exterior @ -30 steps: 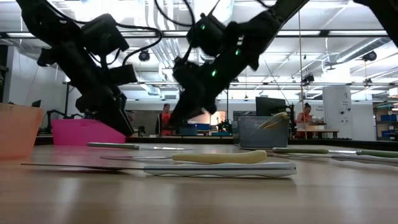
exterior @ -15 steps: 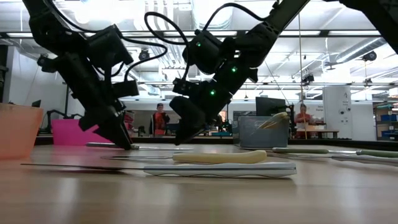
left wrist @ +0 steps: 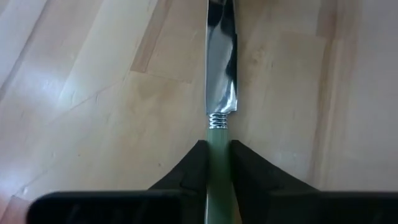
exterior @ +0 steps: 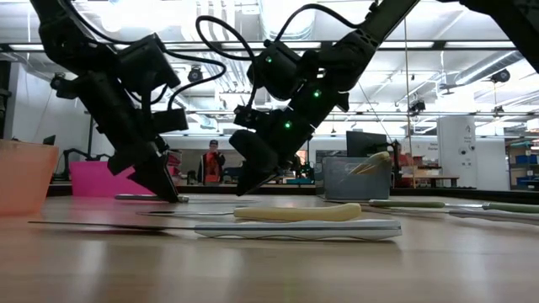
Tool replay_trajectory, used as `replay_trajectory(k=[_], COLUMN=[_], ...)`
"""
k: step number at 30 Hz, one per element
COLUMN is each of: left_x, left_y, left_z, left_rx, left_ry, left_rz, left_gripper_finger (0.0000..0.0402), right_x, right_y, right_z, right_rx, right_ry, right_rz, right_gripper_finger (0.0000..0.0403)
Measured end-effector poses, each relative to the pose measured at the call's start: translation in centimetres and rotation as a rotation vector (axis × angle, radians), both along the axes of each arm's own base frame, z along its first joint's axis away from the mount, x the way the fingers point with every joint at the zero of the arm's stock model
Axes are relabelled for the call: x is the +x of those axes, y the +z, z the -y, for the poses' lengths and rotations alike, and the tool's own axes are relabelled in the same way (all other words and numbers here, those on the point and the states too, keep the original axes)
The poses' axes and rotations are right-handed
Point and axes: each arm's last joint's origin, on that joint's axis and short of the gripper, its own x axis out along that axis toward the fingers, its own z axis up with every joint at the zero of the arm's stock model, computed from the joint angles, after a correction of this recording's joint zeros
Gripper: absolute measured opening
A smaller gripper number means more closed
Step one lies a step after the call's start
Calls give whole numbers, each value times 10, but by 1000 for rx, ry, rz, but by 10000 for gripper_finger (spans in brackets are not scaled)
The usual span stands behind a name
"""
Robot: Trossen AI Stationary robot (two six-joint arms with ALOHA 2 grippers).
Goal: Sort silverware by color (type)
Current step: Put the left green knife into the red bin
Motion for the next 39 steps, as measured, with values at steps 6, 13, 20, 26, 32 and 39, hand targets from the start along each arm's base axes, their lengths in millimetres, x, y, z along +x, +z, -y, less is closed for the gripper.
replay_trajectory(k=[6, 13, 20, 26, 32, 39], left_x=[-1, -2, -5, -7, -7, -7], left_y=[-1, 4, 12, 14, 15, 15], left_z=[1, 6, 11, 15, 24, 27], left_rx=[-6, -17, -66, -95, -123, -124], left_ry=[32, 90, 87, 114, 107, 104], left_rz=[7, 54, 84, 85, 97, 101], left_gripper_finger=[21, 6, 4, 2, 1, 0], right_x=[0, -1, -5, -6, -7, -7], right_y=[0, 5, 19, 27, 27, 27], right_z=[0, -5, -10, -18, -23, -27], right_rx=[2, 2, 9, 14, 39, 47], right_ry=[1, 12, 14, 27, 17, 18], right_rz=[-4, -3, 4, 15, 9, 6], right_gripper_finger=[18, 18, 18, 18, 18, 18])
